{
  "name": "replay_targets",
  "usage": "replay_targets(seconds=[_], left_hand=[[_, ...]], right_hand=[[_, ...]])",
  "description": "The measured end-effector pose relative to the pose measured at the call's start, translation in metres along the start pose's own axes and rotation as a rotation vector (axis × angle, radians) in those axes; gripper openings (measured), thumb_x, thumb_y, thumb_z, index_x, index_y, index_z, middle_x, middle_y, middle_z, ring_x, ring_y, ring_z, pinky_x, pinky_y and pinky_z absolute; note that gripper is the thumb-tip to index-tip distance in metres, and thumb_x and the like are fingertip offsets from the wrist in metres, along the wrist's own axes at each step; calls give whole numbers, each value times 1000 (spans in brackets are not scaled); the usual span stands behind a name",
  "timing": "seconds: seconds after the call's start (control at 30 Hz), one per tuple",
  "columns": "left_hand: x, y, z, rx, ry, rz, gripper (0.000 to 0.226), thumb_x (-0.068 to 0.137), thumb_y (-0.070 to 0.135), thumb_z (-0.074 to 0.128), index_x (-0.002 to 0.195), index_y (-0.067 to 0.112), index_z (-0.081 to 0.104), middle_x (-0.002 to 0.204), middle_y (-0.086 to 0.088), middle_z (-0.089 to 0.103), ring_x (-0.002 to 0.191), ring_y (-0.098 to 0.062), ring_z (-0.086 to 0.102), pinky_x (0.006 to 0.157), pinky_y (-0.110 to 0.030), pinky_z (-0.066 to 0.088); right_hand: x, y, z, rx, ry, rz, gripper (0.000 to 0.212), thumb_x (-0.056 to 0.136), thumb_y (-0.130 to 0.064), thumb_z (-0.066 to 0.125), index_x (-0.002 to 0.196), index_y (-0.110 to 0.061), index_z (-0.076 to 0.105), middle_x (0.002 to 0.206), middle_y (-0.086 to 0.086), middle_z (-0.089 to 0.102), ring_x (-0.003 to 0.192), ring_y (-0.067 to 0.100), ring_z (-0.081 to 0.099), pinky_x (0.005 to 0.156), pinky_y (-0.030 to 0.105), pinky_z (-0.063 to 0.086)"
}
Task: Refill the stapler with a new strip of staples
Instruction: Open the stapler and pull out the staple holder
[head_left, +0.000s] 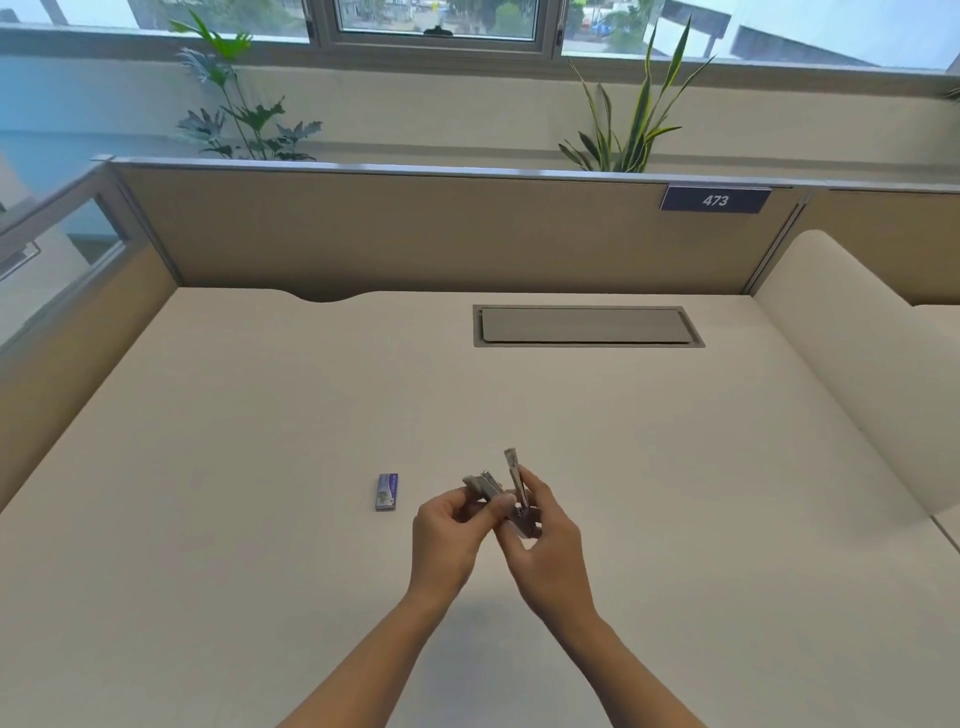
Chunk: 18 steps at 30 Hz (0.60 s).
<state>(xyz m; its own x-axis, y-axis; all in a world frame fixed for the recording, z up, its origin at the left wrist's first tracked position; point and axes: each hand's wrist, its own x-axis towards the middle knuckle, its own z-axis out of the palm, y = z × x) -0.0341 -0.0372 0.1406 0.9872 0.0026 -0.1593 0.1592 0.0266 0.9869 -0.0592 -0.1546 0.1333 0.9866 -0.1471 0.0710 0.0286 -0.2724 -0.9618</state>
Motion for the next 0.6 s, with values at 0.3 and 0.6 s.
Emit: replay_targets(seconds=[0.3,0.6], left_hand=[[-6,-7,-1,-56,-140,-16,28,89,35,58,117,34,62,107,4,75,101,-10,69,85,-18,53],[4,-10,-12,-258,-139,-160,27,78,38,69,101,25,75,110,1,74,101,-15,71,73,-27,59]], right_hand=[[6,0,6,-116,-30,-21,37,89,-9,68,119,-30,65,97,-19,74,89,0,71,77,10,53],[7,0,15,-139,-74,53,33,97,-9,56,118,-30,71,90,-7,78,84,5,72,77,30,60]])
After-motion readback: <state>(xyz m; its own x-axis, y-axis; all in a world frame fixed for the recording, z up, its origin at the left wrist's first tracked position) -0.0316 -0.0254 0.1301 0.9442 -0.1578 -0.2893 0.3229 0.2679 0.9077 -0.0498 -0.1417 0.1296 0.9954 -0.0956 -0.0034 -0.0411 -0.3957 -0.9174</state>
